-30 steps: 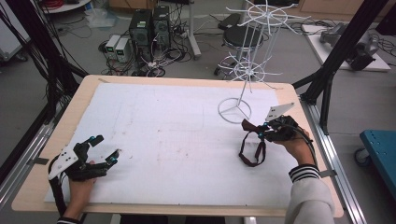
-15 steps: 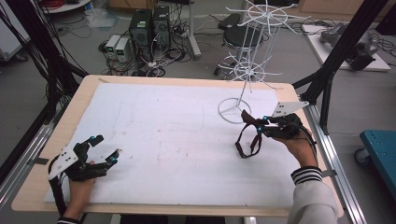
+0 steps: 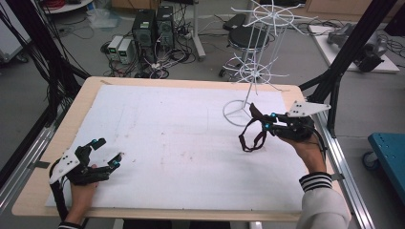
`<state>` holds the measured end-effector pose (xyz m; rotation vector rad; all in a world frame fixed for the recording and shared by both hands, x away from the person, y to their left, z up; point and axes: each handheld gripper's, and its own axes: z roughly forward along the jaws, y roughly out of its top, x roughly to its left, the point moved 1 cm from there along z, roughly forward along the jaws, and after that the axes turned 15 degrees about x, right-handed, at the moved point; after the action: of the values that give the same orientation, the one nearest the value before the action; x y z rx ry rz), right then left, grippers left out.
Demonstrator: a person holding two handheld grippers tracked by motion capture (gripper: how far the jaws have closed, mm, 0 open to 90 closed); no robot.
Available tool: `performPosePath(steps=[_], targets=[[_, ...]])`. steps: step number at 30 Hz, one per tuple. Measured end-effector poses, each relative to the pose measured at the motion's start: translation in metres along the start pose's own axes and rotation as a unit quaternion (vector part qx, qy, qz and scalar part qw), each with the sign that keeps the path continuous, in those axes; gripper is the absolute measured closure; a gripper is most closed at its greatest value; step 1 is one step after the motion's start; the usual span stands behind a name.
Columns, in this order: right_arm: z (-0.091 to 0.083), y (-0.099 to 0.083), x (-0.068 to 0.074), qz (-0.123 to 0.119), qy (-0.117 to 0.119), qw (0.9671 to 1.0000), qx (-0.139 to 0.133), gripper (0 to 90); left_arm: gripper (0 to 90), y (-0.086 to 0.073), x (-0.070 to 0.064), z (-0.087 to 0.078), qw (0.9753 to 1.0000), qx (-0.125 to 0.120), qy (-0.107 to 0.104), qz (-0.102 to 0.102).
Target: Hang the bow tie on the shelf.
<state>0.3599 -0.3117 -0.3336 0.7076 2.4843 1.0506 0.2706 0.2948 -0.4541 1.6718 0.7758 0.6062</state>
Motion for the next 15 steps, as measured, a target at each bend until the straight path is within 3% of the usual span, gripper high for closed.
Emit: performPosePath(steps=[3, 8, 15], targets=[[-0.005, 0.002, 0.003, 0.017, 0.001, 0.9996, -0.021, 75.0, 14.1, 0.000, 0.000, 0.000, 1.0000, -0.001, 0.000, 0.001], [-0.011, 0.004, 0.007, 0.019, -0.002, 0.9989, -0.043, 75.0, 14.1, 0.000, 0.000, 0.000, 1.0000, -0.002, 0.000, 0.000], [-0.020, 0.007, 0.008, 0.055, -0.011, 0.9949, -0.085, 75.0, 14.1, 0.000, 0.000, 0.000, 1.0000, -0.001, 0.001, 0.000]])
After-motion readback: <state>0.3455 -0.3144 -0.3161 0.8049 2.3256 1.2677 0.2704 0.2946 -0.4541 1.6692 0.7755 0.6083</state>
